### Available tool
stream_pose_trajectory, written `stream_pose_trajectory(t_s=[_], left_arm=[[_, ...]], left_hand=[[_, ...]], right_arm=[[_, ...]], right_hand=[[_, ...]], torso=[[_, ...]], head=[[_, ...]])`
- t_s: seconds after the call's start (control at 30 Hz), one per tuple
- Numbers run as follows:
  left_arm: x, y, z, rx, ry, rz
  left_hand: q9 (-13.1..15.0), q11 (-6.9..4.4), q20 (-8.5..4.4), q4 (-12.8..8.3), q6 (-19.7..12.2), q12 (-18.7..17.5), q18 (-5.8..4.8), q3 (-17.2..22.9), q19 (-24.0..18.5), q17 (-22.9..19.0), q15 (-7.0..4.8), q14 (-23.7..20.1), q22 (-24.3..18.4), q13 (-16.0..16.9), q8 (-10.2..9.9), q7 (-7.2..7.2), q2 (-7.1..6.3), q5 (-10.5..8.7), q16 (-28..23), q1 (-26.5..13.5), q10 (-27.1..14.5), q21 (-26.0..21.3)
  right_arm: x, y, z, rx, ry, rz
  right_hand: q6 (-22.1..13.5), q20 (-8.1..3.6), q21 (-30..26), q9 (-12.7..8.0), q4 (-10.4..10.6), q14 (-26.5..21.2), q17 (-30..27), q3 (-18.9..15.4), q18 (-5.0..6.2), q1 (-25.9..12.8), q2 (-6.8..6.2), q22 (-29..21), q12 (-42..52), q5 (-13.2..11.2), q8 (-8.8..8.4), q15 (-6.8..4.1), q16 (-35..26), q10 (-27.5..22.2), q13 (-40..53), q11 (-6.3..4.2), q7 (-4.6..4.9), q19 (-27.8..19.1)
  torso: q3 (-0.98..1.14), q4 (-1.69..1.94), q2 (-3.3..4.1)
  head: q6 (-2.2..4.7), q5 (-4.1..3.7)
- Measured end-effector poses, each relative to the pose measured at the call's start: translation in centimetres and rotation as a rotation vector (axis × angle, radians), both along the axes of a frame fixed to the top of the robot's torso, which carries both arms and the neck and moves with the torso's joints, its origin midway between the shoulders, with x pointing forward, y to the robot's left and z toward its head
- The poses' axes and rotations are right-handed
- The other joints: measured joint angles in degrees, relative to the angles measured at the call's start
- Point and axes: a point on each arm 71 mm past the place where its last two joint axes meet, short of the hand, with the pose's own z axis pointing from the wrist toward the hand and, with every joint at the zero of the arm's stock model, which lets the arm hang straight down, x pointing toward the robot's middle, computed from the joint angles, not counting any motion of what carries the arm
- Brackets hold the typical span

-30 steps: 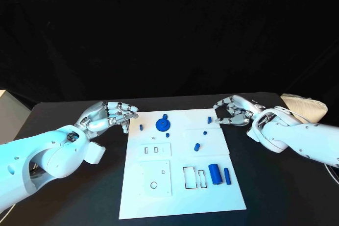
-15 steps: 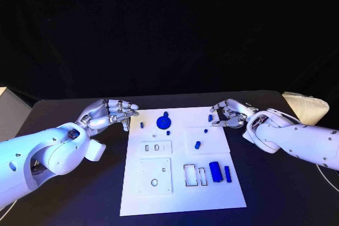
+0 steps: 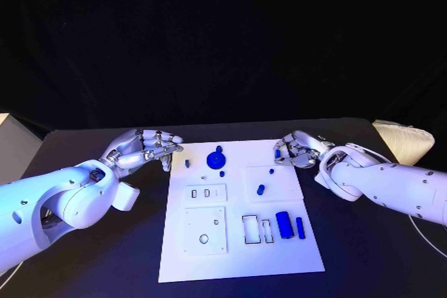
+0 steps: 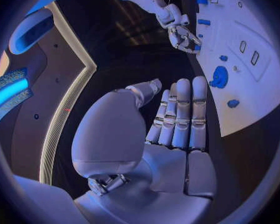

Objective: Assemble the parts on the task board

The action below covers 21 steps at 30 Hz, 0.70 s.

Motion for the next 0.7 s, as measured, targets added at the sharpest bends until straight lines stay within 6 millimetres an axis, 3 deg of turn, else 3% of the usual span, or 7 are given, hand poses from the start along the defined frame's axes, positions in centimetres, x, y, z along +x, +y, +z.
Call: stream_pose_trajectory(t_s=[0.27, 0.7], left_arm=[[0.00, 0.03, -0.01, 0.002, 0.000, 0.000], [0.00, 0.08, -0.03, 0.003, 0.001, 0.000]], left_hand=[[0.00, 0.00, 0.00, 0.00, 0.00, 0.00, 0.00, 0.00, 0.00, 0.00, 0.00, 0.00, 0.00, 0.00, 0.00, 0.00, 0.00, 0.00, 0.00, 0.00, 0.00, 0.00], [-0.01, 0.00, 0.00, 0.00, 0.00, 0.00, 0.00, 0.00, 0.00, 0.01, 0.00, 0.00, -0.01, 0.04, 0.00, 0.00, 0.00, 0.00, 0.01, 0.00, 0.00, 0.00]], right_arm=[[0.05, 0.10, -0.12, 0.004, 0.008, -0.004], [0.08, 0.03, -0.16, 0.005, 0.012, -0.013]], right_hand=[[1.30, -0.44, 0.00, 0.10, 0.00, 0.02, 0.00, 0.93, 0.00, -0.45, 0.44, 0.00, 0.02, 0.21, 0.62, -0.41, 0.00, -0.03, 0.03, -0.45, -0.69, 0.00], [1.38, -0.43, -0.01, 0.09, -0.11, 0.02, 0.00, 1.50, 0.00, -0.13, 0.76, 0.04, 0.35, 0.44, 0.84, -0.82, 0.00, -0.25, 0.04, -0.65, -0.79, 0.01]], torso=[[0.01, -0.02, -0.05], [0.02, -0.02, -0.07]], head=[[-0.17, 0.01], [-0.25, -0.04]])
